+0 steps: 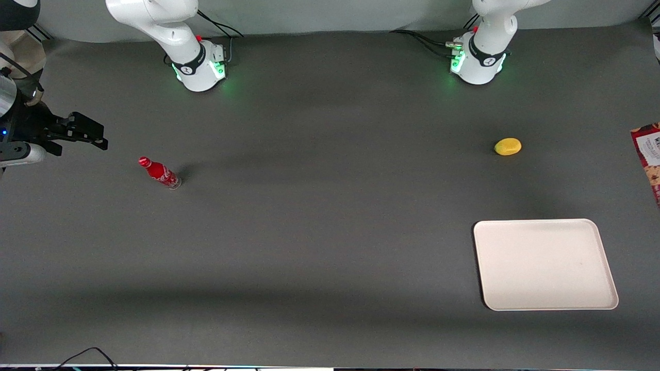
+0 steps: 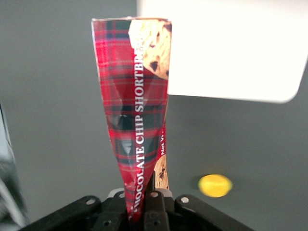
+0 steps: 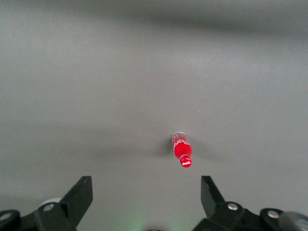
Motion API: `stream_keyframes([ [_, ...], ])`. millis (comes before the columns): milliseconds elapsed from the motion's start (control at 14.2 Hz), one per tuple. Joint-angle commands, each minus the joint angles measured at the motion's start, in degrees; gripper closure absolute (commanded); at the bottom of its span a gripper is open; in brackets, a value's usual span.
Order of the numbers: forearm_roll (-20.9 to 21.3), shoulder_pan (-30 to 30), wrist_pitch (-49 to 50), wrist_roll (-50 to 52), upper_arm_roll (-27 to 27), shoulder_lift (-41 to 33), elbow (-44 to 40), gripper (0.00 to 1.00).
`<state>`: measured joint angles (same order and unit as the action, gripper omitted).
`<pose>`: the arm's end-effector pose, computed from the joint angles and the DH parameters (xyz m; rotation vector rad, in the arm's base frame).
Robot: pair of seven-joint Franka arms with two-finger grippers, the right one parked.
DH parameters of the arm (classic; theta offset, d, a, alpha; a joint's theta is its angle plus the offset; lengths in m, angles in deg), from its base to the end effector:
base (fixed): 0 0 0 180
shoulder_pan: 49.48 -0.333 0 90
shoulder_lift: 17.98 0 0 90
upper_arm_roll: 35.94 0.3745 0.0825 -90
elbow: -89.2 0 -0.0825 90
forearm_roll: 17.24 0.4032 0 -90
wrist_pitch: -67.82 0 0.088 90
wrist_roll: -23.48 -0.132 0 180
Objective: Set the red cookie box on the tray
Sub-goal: 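Carry the box over the white tray and lower it down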
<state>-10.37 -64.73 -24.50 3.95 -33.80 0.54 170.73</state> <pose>0.6437 0.2138 0.5314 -3.0478 0.0784 0.2586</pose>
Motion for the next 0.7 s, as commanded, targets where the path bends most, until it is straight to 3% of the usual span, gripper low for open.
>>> stream_keyframes([
  [0, 1.65, -0.48, -6.36, -14.19, -0.03, 3.26, 0.64, 1.0],
  [281, 0.96, -0.74, -17.35, -13.87, -0.03, 8.71, 3.99, 1.0],
  [632, -1.33, -0.39, -27.36, 1.14, -0.03, 14.87, 3.9, 1.0],
])
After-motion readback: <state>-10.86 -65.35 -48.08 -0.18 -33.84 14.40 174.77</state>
